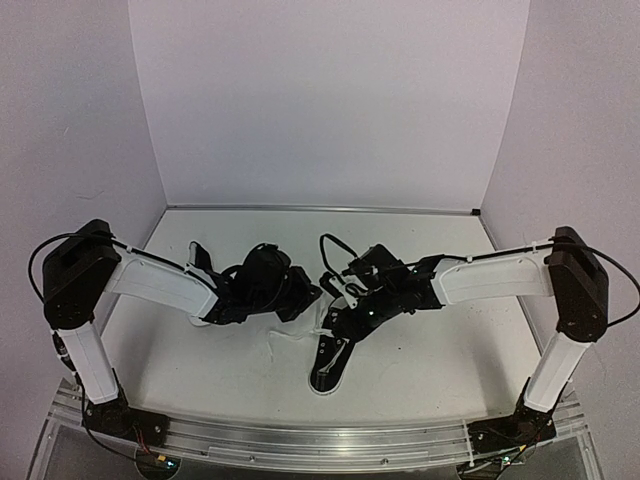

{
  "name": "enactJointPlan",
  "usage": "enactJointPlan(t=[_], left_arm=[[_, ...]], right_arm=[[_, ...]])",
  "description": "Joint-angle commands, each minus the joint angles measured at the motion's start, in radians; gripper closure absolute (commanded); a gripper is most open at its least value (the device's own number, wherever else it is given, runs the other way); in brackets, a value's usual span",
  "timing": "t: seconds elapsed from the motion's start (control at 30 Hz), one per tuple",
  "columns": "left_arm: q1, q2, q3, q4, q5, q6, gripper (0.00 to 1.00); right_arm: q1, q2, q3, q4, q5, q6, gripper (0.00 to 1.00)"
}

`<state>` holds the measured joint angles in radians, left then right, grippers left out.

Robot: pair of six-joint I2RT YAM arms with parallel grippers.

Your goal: Tie the shoes

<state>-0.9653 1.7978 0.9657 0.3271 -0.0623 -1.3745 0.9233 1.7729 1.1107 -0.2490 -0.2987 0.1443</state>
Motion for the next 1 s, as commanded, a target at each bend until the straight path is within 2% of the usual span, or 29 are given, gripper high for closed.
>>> enactJointPlan(t=[0.0, 0.07, 0.4, 0.63, 0.97], left_arm=[[0.007, 0.016, -0.001, 0.054, 0.012, -0.02, 1.0], [0.007, 0.023, 0.002, 0.063, 0.015, -0.025, 1.0], [0.008, 0.067, 0.024, 0.122, 0.046, -0.05, 1.0], [0.008, 0.097, 0.041, 0.175, 0.059, -0.069, 1.0], [0.007, 0.053, 0.042, 0.178, 0.059, -0.057, 1.0]], right_arm=[[0.011, -0.024, 0.024, -0.018, 0.023, -0.019, 0.97], [0.013, -0.035, 0.023, -0.019, 0.017, -0.022, 1.0], [0.019, -0.14, -0.036, 0.031, 0.026, -0.005, 1.0], [0.018, -0.134, -0.056, 0.04, 0.015, 0.001, 1.0], [0.025, -0.114, -0.062, 0.045, 0.011, -0.002, 1.0]])
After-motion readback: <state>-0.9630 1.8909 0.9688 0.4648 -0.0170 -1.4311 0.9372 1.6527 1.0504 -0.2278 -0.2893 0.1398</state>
